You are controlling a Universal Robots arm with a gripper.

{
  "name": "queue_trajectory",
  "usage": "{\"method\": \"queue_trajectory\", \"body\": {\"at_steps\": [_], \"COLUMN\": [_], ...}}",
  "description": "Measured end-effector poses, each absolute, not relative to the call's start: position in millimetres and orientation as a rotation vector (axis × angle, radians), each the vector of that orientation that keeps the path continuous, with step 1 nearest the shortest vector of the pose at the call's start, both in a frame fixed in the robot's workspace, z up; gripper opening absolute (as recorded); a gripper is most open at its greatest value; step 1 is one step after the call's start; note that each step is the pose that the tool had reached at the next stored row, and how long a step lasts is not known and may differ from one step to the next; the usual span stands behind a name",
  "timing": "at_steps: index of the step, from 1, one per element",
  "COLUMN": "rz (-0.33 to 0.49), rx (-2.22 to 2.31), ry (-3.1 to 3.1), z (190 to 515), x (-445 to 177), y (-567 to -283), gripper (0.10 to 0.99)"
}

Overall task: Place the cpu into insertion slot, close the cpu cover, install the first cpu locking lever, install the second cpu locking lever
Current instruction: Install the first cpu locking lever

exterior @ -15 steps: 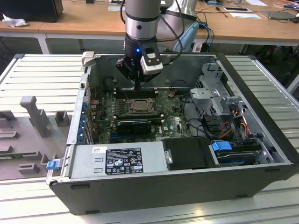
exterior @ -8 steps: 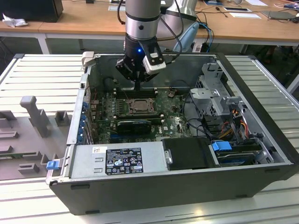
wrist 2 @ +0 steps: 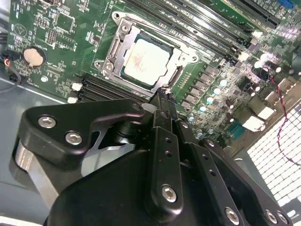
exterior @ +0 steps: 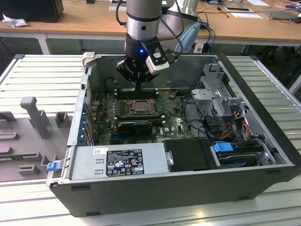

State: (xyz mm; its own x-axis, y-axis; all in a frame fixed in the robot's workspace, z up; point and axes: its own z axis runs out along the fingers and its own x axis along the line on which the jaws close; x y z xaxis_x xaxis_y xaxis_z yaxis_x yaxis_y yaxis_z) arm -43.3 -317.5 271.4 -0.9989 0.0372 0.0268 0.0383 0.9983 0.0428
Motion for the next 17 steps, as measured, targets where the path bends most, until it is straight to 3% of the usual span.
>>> {"method": "queue_trajectory", "body": {"at_steps": [17], "rz": [-0.069], "rx": [0.191], "ry": [-3.125], "z": [270], "x": [-60], "y": [-318], "gripper": [0.106]}}
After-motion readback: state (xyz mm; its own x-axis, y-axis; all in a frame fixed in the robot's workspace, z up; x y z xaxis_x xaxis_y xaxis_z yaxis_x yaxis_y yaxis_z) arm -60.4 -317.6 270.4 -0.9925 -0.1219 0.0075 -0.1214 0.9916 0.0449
